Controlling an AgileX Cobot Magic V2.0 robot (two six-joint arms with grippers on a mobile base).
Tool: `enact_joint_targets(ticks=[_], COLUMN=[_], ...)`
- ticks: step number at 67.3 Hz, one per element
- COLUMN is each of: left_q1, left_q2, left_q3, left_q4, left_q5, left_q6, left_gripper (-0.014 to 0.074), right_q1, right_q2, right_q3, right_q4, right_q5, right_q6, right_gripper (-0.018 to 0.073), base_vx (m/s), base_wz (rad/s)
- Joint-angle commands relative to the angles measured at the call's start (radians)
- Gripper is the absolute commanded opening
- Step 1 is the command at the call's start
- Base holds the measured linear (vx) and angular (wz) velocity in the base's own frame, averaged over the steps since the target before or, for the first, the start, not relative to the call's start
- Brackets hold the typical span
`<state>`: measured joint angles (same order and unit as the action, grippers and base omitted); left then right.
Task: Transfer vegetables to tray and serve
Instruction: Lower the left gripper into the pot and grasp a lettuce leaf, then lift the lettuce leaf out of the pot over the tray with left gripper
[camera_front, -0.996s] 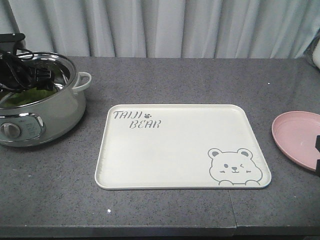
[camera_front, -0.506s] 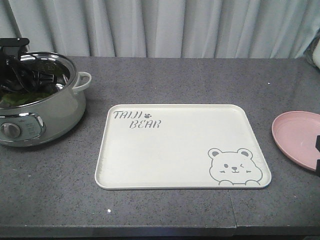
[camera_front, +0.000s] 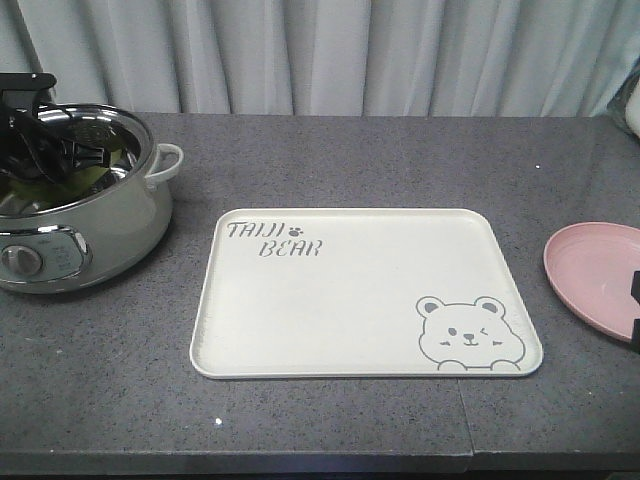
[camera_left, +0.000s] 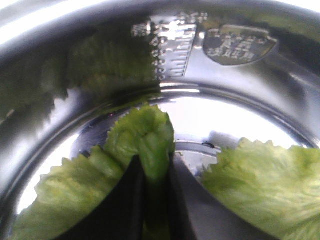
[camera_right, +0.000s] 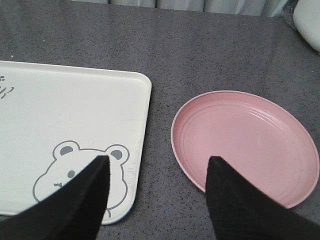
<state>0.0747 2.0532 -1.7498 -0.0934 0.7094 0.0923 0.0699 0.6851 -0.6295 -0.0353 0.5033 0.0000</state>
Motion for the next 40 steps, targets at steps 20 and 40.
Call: enact_joint_targets(ticks=[20, 40], left_q1=[-0.001, -0.016], left_q2=[-0.193, -0.349], left_q3=[-0.02, -0.018], left_q4=[-0.01, -0.055], left_q5=[0.086, 0.124], left_q6=[0.0, 0.041], left_gripper=[-0.0007, -0.0007], right_q1=[-0.002, -0.002], right_q2=[0.004, 0.004], right_q3=[-0.034, -0.034], right_q4=[-0.012, -0.012], right_q5=[-0.062, -0.062], right_q6=[0.0, 0.0], right_gripper=[0.0409, 0.0409], base_vx=[0.0, 0.0], base_wz=[0.0, 0.0])
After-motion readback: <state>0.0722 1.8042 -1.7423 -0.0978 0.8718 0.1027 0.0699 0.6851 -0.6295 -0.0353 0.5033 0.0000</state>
